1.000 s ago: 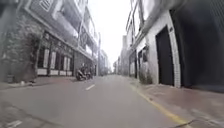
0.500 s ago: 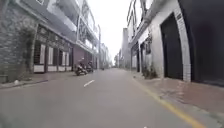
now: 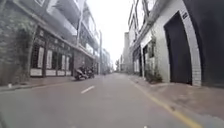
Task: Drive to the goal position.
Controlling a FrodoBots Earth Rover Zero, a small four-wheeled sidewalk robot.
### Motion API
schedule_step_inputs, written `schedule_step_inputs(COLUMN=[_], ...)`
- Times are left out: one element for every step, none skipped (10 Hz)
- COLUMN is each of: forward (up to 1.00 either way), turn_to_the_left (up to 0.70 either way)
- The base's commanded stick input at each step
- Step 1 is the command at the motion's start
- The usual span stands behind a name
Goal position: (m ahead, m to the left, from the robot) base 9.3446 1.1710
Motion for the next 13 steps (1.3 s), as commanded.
schedule_step_inputs(forward=[0.85, 0.85, 0.85, 0.85, 0.85, 0.85, 0.85, 0.85, 0.85, 0.85, 0.85, 0.85, 0.85], turn_to_the_left=[0.0, 0.0, 0.0, 0.0, 0.0, 0.0, 0.0, 0.0, -0.02, -0.34, -0.34, -0.34, -0.27])
